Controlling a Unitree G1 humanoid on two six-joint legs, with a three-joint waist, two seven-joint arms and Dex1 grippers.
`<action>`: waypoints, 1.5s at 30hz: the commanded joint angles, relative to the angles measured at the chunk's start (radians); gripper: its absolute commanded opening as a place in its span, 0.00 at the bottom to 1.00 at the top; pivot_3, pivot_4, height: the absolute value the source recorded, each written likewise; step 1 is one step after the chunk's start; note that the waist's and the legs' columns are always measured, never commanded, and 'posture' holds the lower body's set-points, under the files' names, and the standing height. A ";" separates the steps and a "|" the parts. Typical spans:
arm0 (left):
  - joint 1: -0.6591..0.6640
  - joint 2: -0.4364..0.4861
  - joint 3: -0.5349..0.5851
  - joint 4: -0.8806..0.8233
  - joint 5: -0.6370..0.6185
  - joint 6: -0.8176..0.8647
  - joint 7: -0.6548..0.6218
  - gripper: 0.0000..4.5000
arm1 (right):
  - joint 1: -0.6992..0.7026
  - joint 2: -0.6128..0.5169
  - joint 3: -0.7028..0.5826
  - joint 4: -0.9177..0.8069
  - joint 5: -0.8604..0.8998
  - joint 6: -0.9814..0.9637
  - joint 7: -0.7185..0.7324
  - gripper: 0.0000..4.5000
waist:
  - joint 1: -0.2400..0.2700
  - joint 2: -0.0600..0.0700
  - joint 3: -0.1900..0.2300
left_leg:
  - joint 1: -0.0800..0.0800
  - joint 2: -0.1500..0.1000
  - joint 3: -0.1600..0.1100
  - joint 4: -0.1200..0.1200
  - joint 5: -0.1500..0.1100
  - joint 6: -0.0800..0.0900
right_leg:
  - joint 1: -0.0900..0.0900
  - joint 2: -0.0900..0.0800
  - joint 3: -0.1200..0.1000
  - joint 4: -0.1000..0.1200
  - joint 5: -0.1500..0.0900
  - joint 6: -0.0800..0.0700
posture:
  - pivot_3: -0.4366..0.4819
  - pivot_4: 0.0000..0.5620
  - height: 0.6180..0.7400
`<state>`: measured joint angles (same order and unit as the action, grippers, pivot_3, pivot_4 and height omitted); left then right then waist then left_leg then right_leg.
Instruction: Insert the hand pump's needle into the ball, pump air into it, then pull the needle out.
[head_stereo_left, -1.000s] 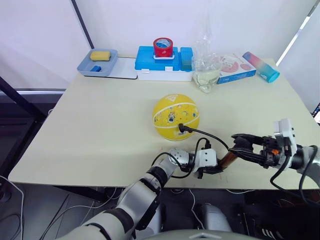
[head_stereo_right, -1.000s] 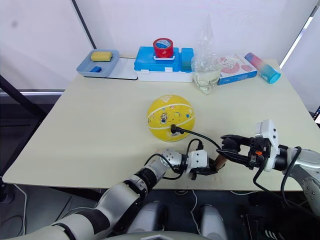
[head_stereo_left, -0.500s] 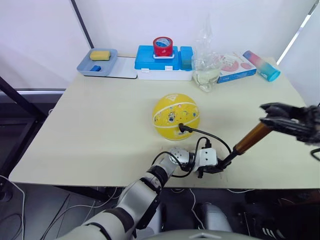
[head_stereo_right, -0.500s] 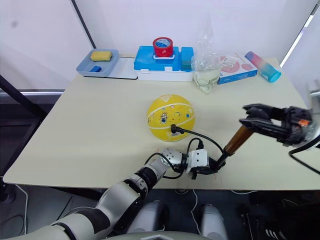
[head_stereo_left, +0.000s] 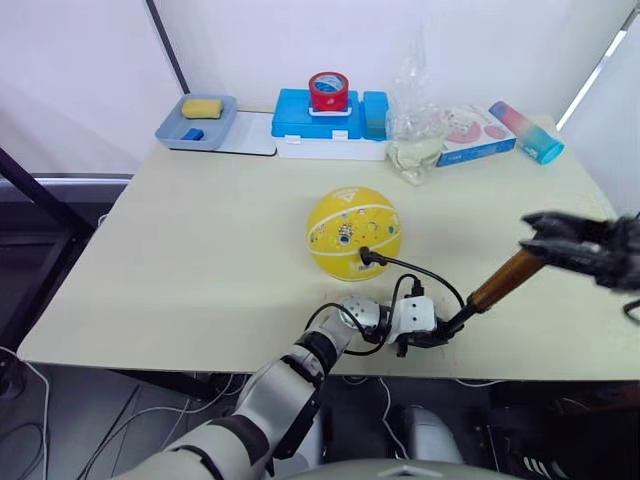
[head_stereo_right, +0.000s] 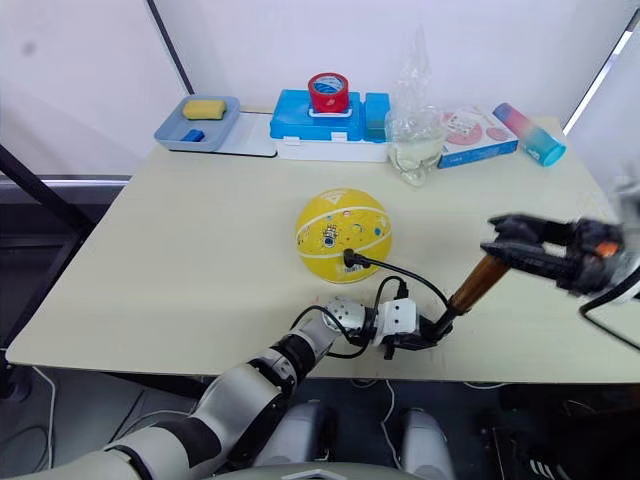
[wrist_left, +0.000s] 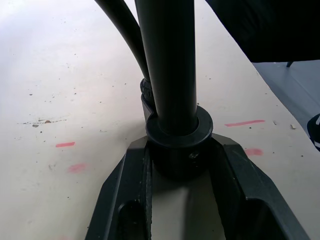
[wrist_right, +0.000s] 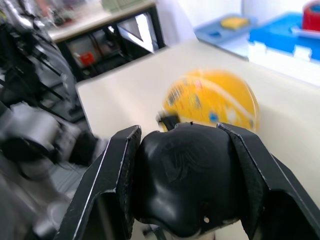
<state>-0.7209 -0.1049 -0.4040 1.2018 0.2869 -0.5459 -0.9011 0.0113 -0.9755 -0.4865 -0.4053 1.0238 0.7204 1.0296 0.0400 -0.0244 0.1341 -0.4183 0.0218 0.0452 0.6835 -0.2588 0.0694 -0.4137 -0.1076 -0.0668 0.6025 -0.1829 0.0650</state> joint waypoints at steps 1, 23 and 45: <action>0.041 0.017 -0.050 0.070 0.064 0.039 -0.009 0.25 | 0.049 0.032 0.122 0.032 -0.219 -0.134 -0.001 0.43 | -0.002 -0.001 -0.003 | 0.002 0.000 0.000 0.000 0.000 0.000 | 0.001 0.000 0.000 0.000 0.000 0.000 | 0.48 0.27 1.00; 0.044 0.010 -0.052 0.072 0.066 0.038 0.000 0.25 | -0.037 -0.033 -0.099 0.048 0.030 -0.033 0.033 0.43 | 0.004 0.003 0.000 | 0.000 0.000 0.000 0.000 0.000 0.000 | 0.000 -0.001 -0.001 0.000 0.000 0.000 | 0.48 0.27 1.00; 0.040 0.008 -0.056 0.071 0.072 0.035 0.018 0.25 | 0.003 0.013 0.111 0.001 -0.109 -0.026 0.011 0.43 | 0.003 0.001 0.001 | 0.001 0.000 0.000 0.000 0.000 0.000 | 0.001 -0.003 -0.003 -0.001 0.000 0.000 | 0.48 0.27 1.00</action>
<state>-0.7185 -0.1134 -0.4040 1.2065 0.2878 -0.5470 -0.8862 -0.0061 -0.9677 -0.4207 -0.4003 0.9782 0.7110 1.0432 0.0430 -0.0231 0.1347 -0.4177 0.0216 0.0453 0.6834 -0.2591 0.0694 -0.4130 -0.1104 -0.0702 0.6020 -0.1830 0.0653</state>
